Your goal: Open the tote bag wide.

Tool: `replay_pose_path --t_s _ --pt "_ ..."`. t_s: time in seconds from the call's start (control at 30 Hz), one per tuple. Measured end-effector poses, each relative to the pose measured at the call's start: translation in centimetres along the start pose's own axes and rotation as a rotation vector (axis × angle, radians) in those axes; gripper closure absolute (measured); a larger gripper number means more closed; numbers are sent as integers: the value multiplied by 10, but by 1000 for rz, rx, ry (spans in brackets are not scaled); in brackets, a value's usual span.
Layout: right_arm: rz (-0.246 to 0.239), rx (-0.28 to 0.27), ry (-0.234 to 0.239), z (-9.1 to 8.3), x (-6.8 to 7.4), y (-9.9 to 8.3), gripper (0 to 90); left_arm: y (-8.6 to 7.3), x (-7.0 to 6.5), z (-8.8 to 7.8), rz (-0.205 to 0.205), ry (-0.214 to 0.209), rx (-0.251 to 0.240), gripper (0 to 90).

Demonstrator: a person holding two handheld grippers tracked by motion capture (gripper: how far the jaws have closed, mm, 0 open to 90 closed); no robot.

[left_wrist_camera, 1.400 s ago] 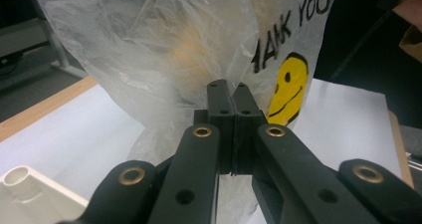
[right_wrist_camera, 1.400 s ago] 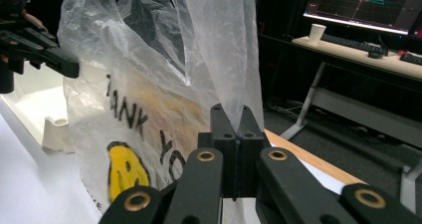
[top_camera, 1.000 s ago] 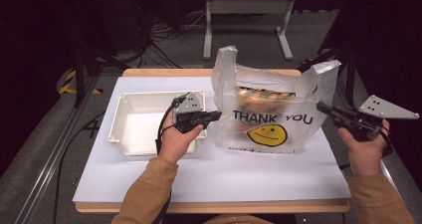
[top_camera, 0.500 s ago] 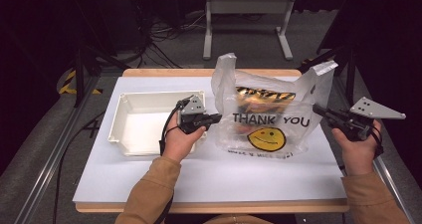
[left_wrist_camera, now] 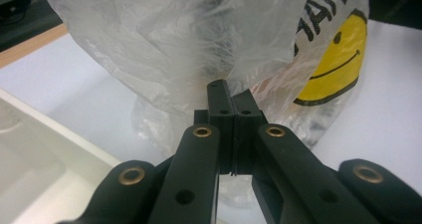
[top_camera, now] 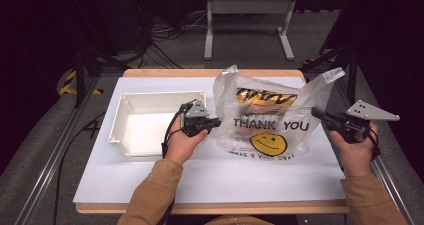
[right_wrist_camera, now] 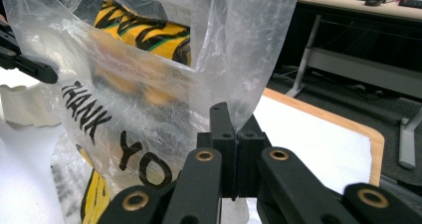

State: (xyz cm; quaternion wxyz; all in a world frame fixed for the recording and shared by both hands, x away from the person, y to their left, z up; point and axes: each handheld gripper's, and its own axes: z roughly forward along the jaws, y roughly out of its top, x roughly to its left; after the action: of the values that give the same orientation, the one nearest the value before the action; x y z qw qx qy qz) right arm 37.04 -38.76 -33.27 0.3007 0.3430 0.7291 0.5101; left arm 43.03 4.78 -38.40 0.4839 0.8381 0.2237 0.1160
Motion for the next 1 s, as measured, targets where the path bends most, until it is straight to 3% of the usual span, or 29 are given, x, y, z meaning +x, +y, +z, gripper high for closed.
replay_pose_path --t_s 0.4,0.67,0.9,1.0 --pt "9 35 15 8 3 -11 888 -7 -3 11 -11 26 82 899" --pt "11 67 32 13 6 -20 885 -13 -6 17 -22 9 98 897" --pt "11 95 43 18 8 -25 879 -13 -9 19 -33 16 148 874" --pt "11 110 46 20 8 -28 879 -12 -8 18 -34 17 136 877"
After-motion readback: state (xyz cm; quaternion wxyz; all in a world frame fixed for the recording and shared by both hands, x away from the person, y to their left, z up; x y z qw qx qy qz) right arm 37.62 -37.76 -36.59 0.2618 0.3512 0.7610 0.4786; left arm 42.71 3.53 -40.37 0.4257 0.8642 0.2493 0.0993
